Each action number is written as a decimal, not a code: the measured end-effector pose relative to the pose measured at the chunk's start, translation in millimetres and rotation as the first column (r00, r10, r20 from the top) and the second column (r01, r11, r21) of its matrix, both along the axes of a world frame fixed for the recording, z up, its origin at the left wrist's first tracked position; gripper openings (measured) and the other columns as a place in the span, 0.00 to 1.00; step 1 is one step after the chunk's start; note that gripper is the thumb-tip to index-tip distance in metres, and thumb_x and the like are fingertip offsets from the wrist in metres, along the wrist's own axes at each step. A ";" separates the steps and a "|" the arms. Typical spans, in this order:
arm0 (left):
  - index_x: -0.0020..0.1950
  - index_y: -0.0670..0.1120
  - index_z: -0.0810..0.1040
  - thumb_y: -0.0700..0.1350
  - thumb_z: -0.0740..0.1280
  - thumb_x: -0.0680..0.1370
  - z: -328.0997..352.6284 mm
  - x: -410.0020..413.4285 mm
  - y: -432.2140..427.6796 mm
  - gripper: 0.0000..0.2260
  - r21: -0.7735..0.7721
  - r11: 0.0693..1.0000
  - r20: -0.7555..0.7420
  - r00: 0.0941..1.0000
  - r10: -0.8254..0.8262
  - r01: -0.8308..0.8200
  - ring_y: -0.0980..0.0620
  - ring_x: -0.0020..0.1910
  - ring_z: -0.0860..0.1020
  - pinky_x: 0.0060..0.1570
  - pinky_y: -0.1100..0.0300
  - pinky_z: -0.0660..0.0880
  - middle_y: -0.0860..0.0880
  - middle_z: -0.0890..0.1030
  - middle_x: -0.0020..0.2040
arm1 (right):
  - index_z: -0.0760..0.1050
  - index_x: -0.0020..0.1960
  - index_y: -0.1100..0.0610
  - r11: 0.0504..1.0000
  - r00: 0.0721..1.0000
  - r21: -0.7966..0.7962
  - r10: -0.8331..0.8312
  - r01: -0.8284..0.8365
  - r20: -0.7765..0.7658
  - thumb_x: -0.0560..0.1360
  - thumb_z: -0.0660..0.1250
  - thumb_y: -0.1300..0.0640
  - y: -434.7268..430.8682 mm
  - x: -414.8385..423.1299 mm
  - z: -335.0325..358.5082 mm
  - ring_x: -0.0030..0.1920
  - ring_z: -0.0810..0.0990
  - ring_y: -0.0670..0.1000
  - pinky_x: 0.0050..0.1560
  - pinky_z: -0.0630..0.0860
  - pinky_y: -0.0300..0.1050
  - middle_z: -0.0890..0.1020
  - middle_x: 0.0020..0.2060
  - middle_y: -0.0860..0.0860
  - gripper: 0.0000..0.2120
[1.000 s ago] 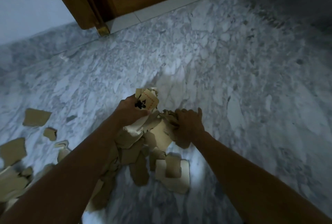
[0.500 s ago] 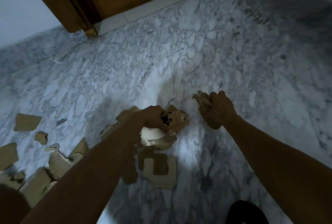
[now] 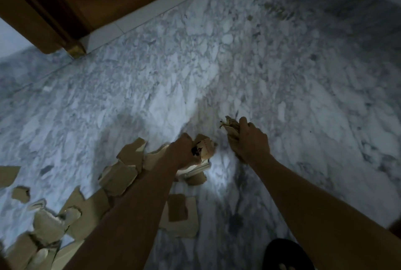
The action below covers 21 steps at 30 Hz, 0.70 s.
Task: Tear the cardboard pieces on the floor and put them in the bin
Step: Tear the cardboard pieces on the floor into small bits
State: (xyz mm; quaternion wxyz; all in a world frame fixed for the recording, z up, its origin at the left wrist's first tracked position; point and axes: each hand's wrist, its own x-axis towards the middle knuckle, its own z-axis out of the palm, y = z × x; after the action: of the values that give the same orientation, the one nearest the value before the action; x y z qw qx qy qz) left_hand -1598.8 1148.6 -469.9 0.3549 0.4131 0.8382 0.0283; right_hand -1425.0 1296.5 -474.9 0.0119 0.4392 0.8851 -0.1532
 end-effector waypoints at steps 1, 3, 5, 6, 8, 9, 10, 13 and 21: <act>0.62 0.40 0.71 0.56 0.75 0.67 -3.8 1.1 -1.7 0.32 -0.003 1.000 0.000 1.000 -0.006 0.006 0.45 0.53 0.79 0.48 0.53 0.78 0.46 0.75 0.55 | 0.67 0.60 0.56 0.998 0.999 0.048 -0.032 0.031 0.024 0.76 0.63 0.37 -5.0 3.8 -0.6 0.43 0.81 0.59 0.47 0.76 0.54 0.80 0.47 0.55 0.25; 0.58 0.40 0.75 0.56 0.73 0.68 -6.3 3.5 -2.0 0.26 0.008 1.000 0.017 1.000 -0.025 0.025 0.48 0.47 0.80 0.42 0.55 0.77 0.47 0.78 0.50 | 0.68 0.60 0.55 0.991 0.990 0.093 -0.105 0.097 0.092 0.77 0.61 0.35 -12.2 10.6 -0.5 0.42 0.82 0.58 0.50 0.73 0.56 0.81 0.45 0.53 0.25; 0.48 0.42 0.76 0.51 0.73 0.70 -2.3 7.6 -0.3 0.15 0.062 0.998 0.060 0.998 -0.006 0.002 0.50 0.42 0.80 0.35 0.59 0.73 0.49 0.78 0.42 | 0.67 0.61 0.55 0.978 0.975 -0.027 -0.205 0.208 0.084 0.77 0.63 0.36 -9.0 16.5 -0.2 0.44 0.82 0.58 0.50 0.75 0.54 0.81 0.47 0.53 0.25; 0.46 0.44 0.75 0.50 0.74 0.71 0.8 8.4 1.9 0.13 0.087 0.995 0.089 0.995 0.039 -0.047 0.51 0.41 0.78 0.34 0.61 0.71 0.50 0.78 0.41 | 0.67 0.60 0.55 0.944 0.960 -0.179 -0.279 0.277 0.018 0.76 0.66 0.38 -4.5 18.8 6.1 0.46 0.82 0.57 0.49 0.77 0.52 0.80 0.47 0.53 0.24; 0.46 0.45 0.75 0.53 0.74 0.70 13.3 4.8 8.5 0.15 0.150 0.976 0.142 0.980 0.138 -0.159 0.51 0.41 0.78 0.36 0.58 0.74 0.50 0.79 0.41 | 0.71 0.55 0.54 0.804 0.880 -0.511 -0.443 0.305 -0.171 0.73 0.73 0.44 5.3 20.7 26.0 0.43 0.82 0.49 0.42 0.78 0.42 0.80 0.45 0.50 0.19; 0.48 0.45 0.77 0.56 0.73 0.68 18.0 -0.5 13.5 0.18 0.188 0.963 0.160 0.973 0.165 -0.194 0.51 0.42 0.79 0.40 0.55 0.76 0.50 0.80 0.43 | 0.74 0.52 0.54 0.741 0.824 -0.623 -0.501 0.251 -0.263 0.72 0.76 0.48 8.0 20.6 38.5 0.41 0.82 0.44 0.39 0.77 0.37 0.81 0.43 0.48 0.16; 0.51 0.46 0.79 0.59 0.73 0.67 23.5 -5.6 19.0 0.20 0.224 0.949 0.181 0.967 0.182 -0.221 0.51 0.44 0.80 0.42 0.54 0.77 0.50 0.80 0.45 | 0.78 0.50 0.54 0.683 0.761 -0.705 -0.558 0.194 -0.331 0.71 0.78 0.52 8.2 21.0 51.8 0.40 0.83 0.43 0.38 0.77 0.35 0.83 0.42 0.48 0.13; 0.55 0.44 0.80 0.55 0.74 0.70 48.8 -8.9 46.6 0.20 0.303 0.909 0.319 0.929 0.185 -0.285 0.51 0.46 0.80 0.44 0.55 0.78 0.48 0.81 0.48 | 0.82 0.51 0.55 0.560 0.608 -0.816 -0.701 0.145 -0.373 0.65 0.82 0.52 6.7 25.2 86.5 0.43 0.86 0.48 0.38 0.82 0.40 0.87 0.44 0.50 0.17; 0.53 0.41 0.81 0.43 0.66 0.79 165.7 104.5 140.1 0.08 0.392 0.871 0.748 0.654 -0.115 -0.295 0.49 0.41 0.81 0.36 0.59 0.76 0.48 0.83 0.42 | 0.79 0.62 0.61 0.514 0.241 -0.851 -0.844 0.111 -0.478 0.69 0.78 0.50 4.2 119.1 187.7 0.50 0.86 0.57 0.43 0.83 0.50 0.85 0.54 0.58 0.26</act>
State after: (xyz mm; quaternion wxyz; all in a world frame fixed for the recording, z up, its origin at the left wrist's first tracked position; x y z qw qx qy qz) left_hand -1494.3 1288.7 -304.2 0.5523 0.3946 0.6012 0.4217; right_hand -1305.9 1300.7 -287.2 -0.3416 0.5266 0.4235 -0.6532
